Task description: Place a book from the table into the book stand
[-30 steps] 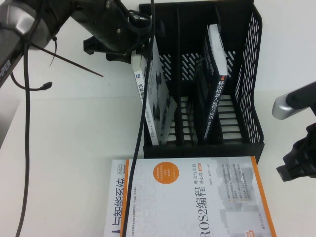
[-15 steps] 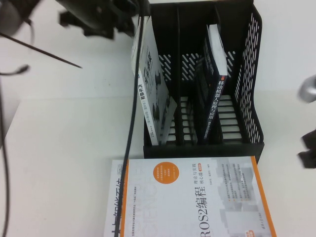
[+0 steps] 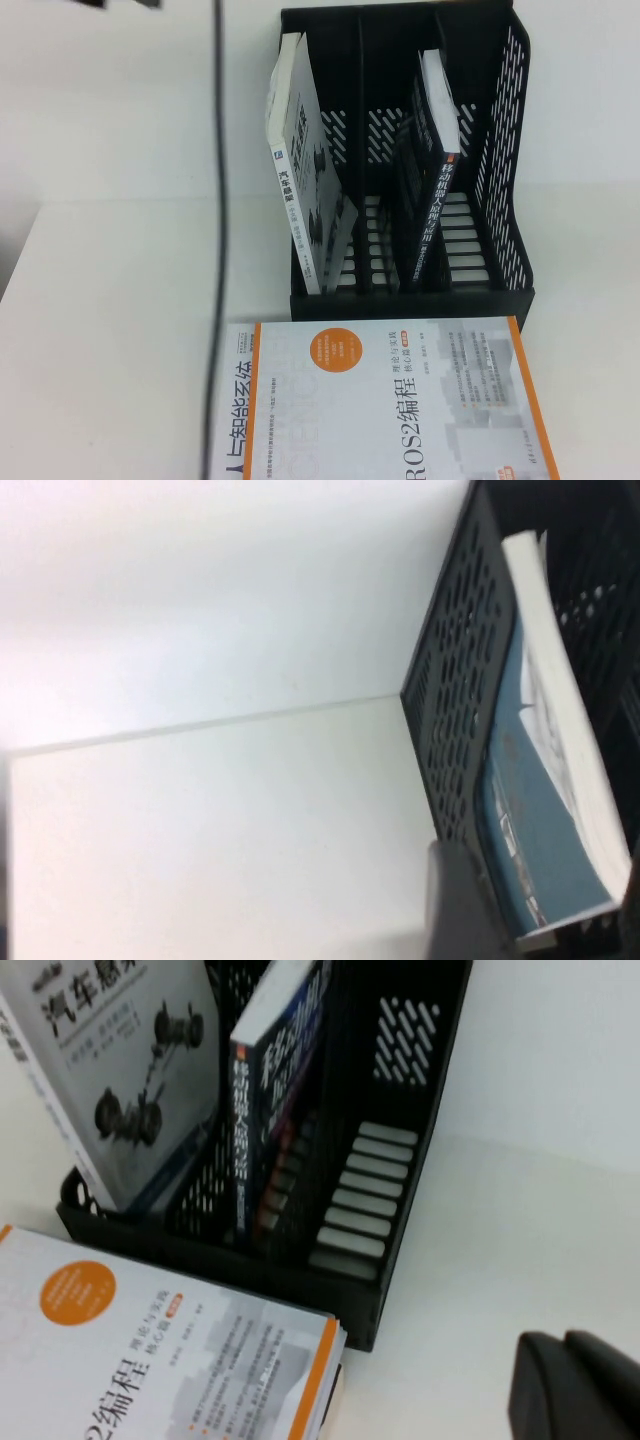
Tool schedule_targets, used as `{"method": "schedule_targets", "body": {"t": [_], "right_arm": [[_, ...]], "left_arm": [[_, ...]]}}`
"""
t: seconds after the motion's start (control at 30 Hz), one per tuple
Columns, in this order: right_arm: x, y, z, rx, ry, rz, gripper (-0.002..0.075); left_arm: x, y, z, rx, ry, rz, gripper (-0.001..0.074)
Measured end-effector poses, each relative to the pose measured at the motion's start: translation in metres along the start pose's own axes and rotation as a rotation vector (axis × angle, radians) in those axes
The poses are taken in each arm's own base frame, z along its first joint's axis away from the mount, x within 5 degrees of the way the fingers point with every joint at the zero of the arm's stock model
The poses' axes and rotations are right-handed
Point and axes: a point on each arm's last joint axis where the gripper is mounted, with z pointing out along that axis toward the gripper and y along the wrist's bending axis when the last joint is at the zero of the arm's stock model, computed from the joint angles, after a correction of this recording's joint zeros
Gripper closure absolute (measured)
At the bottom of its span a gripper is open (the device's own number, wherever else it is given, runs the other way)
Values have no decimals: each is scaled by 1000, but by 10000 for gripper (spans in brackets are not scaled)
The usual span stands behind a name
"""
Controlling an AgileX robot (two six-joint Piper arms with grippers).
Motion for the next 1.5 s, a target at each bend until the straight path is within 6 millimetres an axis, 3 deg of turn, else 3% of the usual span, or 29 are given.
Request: {"method": "schedule_targets", "body": {"t": [0.23, 0.4, 0.7, 0.97, 1.13, 1.3, 1.4, 1.5], "right_arm": [[25, -4, -25, 4, -13, 36, 721], [55, -5, -24, 7, 17, 43, 721], [92, -6, -19, 2, 11, 94, 721], [106, -5, -12, -7, 22, 119, 721], [116, -4, -2, -11, 28, 121, 721], [122, -3, 6, -23, -4, 124, 721], [125, -2, 10, -31, -25, 124, 721], [127, -2, 13, -35, -33, 123, 721]], "left_arm": [[16, 12, -76, 21, -114, 39, 414], [42, 22, -105, 11, -120, 50, 414], [109, 39, -113, 19, -128, 56, 414], [172, 63, -106, 5, -202, -52, 414], [210, 78, -131, -120, -315, -86, 414], [247, 81, -152, -241, -404, -138, 414], [271, 82, -147, -286, -403, -164, 414], [298, 86, -124, -292, -341, -189, 414]]}}
